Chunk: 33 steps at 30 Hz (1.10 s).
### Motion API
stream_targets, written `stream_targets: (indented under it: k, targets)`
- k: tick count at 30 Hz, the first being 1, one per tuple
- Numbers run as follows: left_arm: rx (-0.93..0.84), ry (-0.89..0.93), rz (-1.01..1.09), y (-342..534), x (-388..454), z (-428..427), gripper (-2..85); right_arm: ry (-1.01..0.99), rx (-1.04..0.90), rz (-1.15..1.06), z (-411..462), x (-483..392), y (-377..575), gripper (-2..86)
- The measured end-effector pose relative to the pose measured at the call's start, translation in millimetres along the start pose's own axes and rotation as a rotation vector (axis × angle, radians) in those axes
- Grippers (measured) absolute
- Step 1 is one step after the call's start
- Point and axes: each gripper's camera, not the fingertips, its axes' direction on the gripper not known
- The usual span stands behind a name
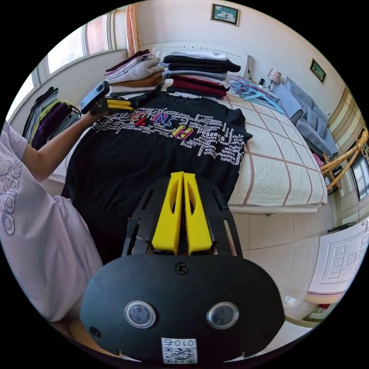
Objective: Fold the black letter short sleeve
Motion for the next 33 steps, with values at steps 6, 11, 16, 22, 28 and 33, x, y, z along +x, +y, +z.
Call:
stream_targets:
  k: [6, 11, 16, 22, 28, 33]
  targets:
    - [0.143, 0.338, -0.141, 13, -38, -27, 1.9, -0.009, -0.012, -0.019, 5, 2, -13, 1.9]
    - [0.111, 0.159, -0.316, 29, -66, 1, 0.3, -0.040, 0.045, -0.009, 12, 17, -37, 2.1]
    - [0.100, 0.165, -0.258, 37, -53, 14, -0.2, -0.043, 0.188, 0.074, 21, 74, -86, 3.9]
    - [0.269, 0.164, -0.396, 63, -74, -39, -0.3, -0.035, 0.271, 0.166, 52, 182, -190, 8.1]
    - [0.187, 0.215, -0.471, 96, -80, -21, -0.3, -0.088, 0.007, 0.210, 146, 268, -299, 10.6]
    - [0.173, 0.200, -0.534, 127, -93, -15, -0.3, -0.235, -0.091, 0.160, 187, 275, -342, 12.8]
